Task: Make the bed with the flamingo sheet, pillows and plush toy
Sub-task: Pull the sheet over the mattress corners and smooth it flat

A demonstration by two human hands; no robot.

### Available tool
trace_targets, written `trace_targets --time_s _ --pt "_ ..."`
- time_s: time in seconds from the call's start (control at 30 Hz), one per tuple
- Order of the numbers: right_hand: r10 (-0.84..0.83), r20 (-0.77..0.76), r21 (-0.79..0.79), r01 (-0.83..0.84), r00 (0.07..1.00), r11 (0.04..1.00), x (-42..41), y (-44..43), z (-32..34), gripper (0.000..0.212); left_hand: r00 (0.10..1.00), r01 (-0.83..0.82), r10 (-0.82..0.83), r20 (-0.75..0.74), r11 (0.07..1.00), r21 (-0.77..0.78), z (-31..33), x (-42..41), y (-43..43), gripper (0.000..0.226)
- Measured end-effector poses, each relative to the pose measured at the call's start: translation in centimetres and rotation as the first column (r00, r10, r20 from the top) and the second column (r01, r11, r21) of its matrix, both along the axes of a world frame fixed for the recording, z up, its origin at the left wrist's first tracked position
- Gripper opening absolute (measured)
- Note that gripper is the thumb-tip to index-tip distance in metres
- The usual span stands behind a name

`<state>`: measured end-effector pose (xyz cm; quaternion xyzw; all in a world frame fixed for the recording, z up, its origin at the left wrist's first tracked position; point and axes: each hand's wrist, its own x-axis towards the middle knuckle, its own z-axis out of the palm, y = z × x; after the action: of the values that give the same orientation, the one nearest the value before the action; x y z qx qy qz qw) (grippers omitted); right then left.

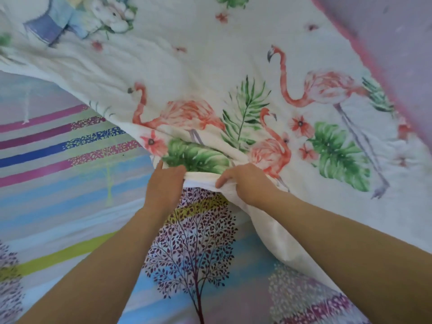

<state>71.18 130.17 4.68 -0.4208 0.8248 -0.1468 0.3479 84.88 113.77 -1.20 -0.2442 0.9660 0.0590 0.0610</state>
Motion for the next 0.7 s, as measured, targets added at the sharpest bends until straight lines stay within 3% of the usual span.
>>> trace_targets --time_s 0.1,0.17,0.23,0.27,0.33,0.4,0.47,0.53,0.6,0.63,0.7 --pt "0.027 0.216 0.051 -0.039 0.976 0.998 1.1 0.2 1.5 0.063 0.968 0.118 -0.114 0.222 0.993 -0.006 3.8 1.5 0.0 0.008" --pt "0.033 0.373 0.035 -0.049 0.927 0.998 1.3 0.7 2.2 0.062 0.915 0.205 -0.208 0.347 0.978 0.045 6.0 1.7 -0.6 0.016" --pt "0.014 0.419 0.006 -0.019 0.908 1.000 0.7 1.0 3.1 0.061 0.905 0.172 -0.213 0.369 0.975 0.143 8.0 1.0 -1.7 0.022" --pt "-0.015 0.375 -0.027 0.028 0.927 0.999 0.1 0.8 3.2 0.062 0.929 0.139 -0.187 0.321 0.976 0.167 8.8 0.2 -2.2 0.022" --pt "-0.174 0.221 -0.139 0.207 0.960 0.968 -1.3 0.3 3.2 0.062 0.991 0.097 -0.107 0.081 0.989 0.113 9.7 -2.5 -3.2 0.017" --pt "-0.444 0.103 -0.233 0.456 0.890 0.859 -3.6 0.0 2.5 0.058 0.976 0.050 -0.047 -0.213 0.999 0.006 9.6 -6.0 -3.3 0.018" --pt "-0.575 -0.097 -0.251 0.539 0.812 0.804 -5.8 0.4 1.1 0.050 0.930 -0.062 0.068 -0.360 0.998 0.026 8.9 -8.3 -2.5 0.028" --pt "-0.450 -0.395 -0.024 0.481 0.801 0.876 -7.3 1.3 -0.4 0.046 0.943 -0.128 0.155 -0.296 0.986 0.107 6.9 -9.0 -0.8 0.025" --pt "-0.269 -0.511 0.193 0.414 0.817 0.890 -7.1 1.6 -1.7 0.051 0.985 -0.124 0.136 -0.105 0.985 0.116 3.8 -7.7 0.9 0.021" --pt "-0.209 -0.511 0.196 0.350 0.834 0.916 -6.2 1.4 -2.0 0.055 0.993 -0.111 0.116 -0.037 0.988 0.111 2.2 -6.6 1.5 0.024" --pt "-0.110 -0.453 -0.028 0.110 0.885 0.994 -4.1 0.1 -2.9 0.058 0.993 -0.113 0.111 0.025 0.987 0.114 -0.3 -4.7 1.8 0.039"
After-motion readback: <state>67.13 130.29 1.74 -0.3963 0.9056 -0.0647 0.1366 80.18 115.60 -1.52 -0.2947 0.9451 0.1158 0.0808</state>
